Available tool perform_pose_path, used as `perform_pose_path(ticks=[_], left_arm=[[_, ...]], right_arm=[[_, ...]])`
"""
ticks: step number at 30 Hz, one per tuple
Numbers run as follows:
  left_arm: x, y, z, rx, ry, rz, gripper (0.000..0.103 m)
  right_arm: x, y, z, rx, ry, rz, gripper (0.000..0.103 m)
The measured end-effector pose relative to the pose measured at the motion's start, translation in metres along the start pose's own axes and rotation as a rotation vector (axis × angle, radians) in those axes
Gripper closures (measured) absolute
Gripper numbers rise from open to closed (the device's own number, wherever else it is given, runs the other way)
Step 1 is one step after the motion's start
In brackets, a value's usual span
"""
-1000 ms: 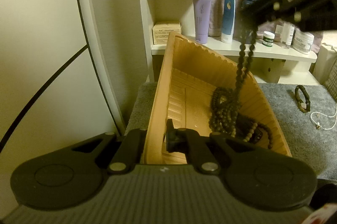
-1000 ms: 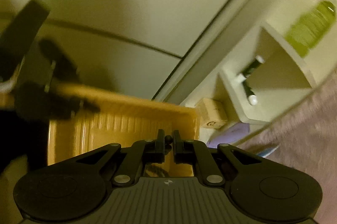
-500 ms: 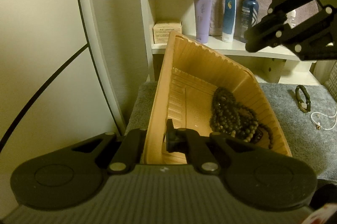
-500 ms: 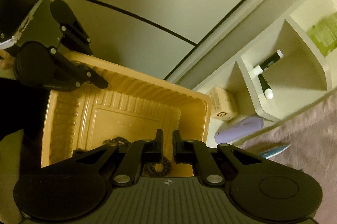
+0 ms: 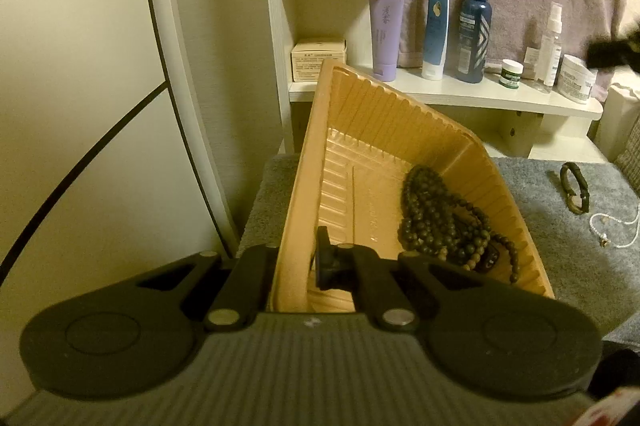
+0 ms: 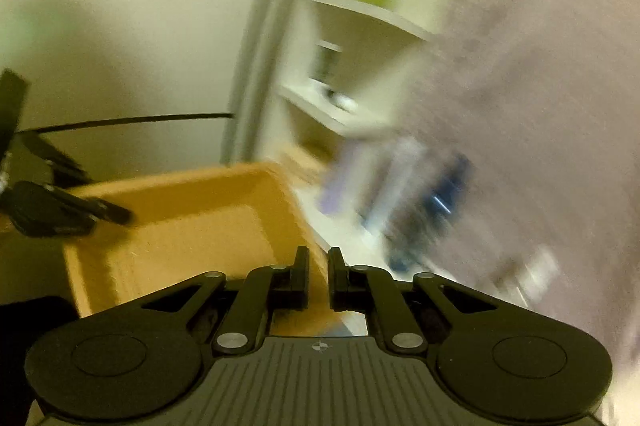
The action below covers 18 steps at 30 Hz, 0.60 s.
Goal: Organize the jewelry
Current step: 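Move the right tool back over the remaining pearl necklace and watch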
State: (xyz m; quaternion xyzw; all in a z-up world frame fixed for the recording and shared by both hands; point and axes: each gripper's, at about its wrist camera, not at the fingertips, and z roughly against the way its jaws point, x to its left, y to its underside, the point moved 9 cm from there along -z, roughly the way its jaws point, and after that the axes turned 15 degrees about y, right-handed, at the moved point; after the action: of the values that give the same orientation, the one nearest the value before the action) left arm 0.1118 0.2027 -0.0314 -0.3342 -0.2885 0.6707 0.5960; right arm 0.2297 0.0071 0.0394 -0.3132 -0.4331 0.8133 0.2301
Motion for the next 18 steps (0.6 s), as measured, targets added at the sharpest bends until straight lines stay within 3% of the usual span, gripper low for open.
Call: perform_pose_path(ticks=[4, 10, 14, 18], left_arm=[[0.000, 0.000, 0.000, -0.003, -0.002, 0.002, 0.099], [0.000, 0.000, 0.000, 0.001, -0.006, 0.000, 0.099], [0.000, 0.000, -0.001, 0.006, -0.010, -0.001, 0.099], [0.000, 0.000, -0.002, 0.008, -0.012, 0.002, 0.099]], right_arm=[[-0.037, 0.046, 0.018, 0.072, 0.124, -0.159, 0.096], [-0.060, 0.109, 0.043, 0.152, 0.253, -0.350, 0.093], [-0.059, 0.149, 0.051, 0.208, 0.290, -0.454, 0.061], [-0.049, 0.176, 0.053, 0.243, 0.293, -0.517, 0.060]])
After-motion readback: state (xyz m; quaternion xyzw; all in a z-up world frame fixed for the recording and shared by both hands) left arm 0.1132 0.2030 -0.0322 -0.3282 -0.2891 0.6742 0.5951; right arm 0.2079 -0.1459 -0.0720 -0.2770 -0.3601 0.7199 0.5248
